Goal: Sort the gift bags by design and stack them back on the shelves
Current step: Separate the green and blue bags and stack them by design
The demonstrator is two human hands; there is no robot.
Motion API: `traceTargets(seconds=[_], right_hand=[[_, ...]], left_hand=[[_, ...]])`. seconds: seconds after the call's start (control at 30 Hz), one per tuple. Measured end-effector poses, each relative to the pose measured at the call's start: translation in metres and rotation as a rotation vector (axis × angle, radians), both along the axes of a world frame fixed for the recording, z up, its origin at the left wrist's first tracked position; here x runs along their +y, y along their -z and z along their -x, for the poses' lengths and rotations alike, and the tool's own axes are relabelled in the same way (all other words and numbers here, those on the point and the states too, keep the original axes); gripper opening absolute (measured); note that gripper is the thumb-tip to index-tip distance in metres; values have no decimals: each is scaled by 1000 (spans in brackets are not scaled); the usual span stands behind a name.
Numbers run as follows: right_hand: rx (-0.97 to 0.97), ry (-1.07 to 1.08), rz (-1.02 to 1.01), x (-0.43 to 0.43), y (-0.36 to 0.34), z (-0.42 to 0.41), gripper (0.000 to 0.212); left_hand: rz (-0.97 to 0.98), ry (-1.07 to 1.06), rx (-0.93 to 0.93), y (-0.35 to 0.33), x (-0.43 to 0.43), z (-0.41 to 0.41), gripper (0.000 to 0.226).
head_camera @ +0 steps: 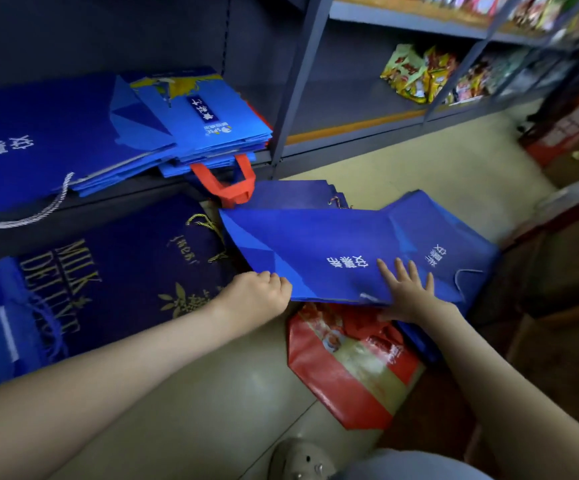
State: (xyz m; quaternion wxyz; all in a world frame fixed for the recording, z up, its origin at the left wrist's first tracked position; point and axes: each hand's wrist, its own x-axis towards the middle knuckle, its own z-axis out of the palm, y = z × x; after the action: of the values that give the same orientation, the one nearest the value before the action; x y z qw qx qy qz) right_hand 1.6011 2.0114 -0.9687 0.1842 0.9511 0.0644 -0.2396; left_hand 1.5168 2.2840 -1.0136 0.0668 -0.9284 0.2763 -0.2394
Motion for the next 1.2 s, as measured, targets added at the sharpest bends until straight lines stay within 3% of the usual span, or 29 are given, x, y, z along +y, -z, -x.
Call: traceTargets(seconds=[0.1,0.2,0.27,0.37,0.43,0.53,0.57,0.63,0.7,0.8,0.93,1.03,1.13,1.2], right_hand=[[174,-96,-359,34,-1,12,121],[107,-263,-592,70,17,32,99],[-85,-376,-609,69,31,34,74],[-309,-550,-594,35,44,27,71],[-326,-579,-657,14,47,26,71],[-146,-459,-709,-2,55,22,60],[-37,-376,-709,-4,55,20,59],[283,-154,-556,2,49,14,84],[405,-31,-384,14,46,6,102],[130,44,-379,32,51,-6,85],[-188,61,-176,17,74,-10,74],[-254,135,-158,-10,86,-8,69],[-234,177,-69,-41,96,-15,67],[-223,289,-51,-60,103,-26,66]], left_hand=[[30,84,-23,5,-14,-15,30],[104,133,-34,6,-27,-35,27],[162,190,-25,7,-32,-46,25],[190,239,56,20,-29,-63,29],[101,154,116,30,-25,-83,40],[-48,82,195,47,-23,-112,39],[-105,92,193,55,-27,-120,35],[-199,141,144,65,-40,-131,23],[-241,212,94,73,-59,-132,16],[-194,304,56,73,-95,-126,22],[-53,360,68,67,-122,-125,35],[-2,307,79,73,-119,-135,46],[-79,237,128,89,-112,-139,52],[-132,203,190,103,-107,-137,67]])
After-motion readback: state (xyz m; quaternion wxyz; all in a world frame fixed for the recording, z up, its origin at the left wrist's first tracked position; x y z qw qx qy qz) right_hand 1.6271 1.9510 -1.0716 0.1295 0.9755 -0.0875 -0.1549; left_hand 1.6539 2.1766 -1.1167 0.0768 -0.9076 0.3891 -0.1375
